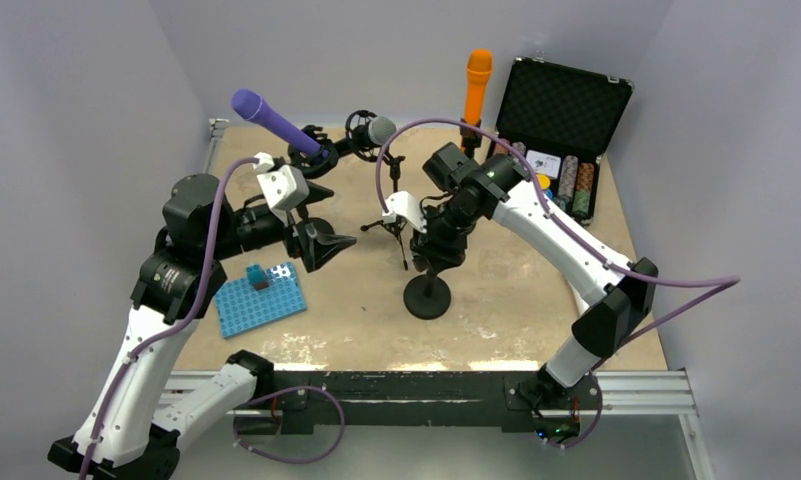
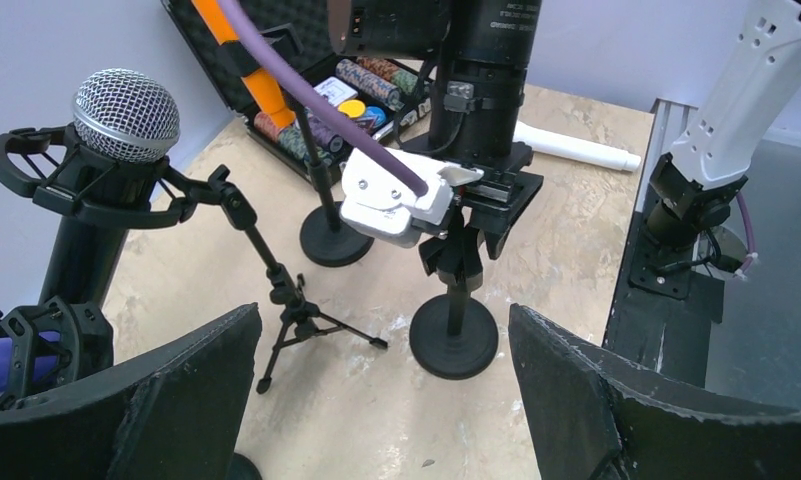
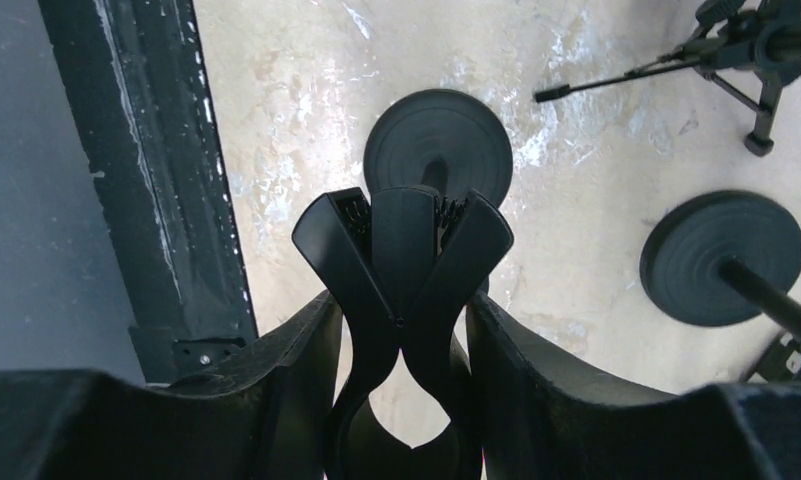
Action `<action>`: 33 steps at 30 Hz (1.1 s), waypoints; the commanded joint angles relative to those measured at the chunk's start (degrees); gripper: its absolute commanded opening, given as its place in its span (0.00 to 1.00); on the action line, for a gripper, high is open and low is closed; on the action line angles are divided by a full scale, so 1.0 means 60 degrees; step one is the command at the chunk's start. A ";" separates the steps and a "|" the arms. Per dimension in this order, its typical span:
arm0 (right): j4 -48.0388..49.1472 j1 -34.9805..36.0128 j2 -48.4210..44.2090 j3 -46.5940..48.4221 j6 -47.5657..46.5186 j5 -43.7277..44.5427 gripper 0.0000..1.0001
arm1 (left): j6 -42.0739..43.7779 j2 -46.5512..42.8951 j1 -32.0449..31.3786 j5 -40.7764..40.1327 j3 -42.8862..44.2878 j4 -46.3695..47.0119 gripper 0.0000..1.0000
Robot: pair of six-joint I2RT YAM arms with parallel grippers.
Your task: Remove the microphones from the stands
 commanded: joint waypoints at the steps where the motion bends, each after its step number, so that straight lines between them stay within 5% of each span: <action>1: 0.0027 -0.0124 -0.1059 -0.0504 0.0184 0.1279 0.24 | 0.0101 -0.0048 0.0056 0.0200 -0.0007 0.0220 0.97; 10: -0.0786 -0.3439 -0.2111 -0.0604 0.0644 0.1326 0.00 | 0.0166 0.0267 0.0044 0.0458 0.0284 0.0208 0.97; 20: -0.0576 -0.7336 -0.1450 0.0590 0.0416 0.1746 0.00 | -0.0221 0.0527 0.0044 0.0724 0.0238 0.0579 0.97; 33: 0.0021 -0.8467 0.0493 0.2569 0.1601 0.0557 0.00 | -0.0317 0.0743 0.0044 0.0766 0.0409 0.0508 0.97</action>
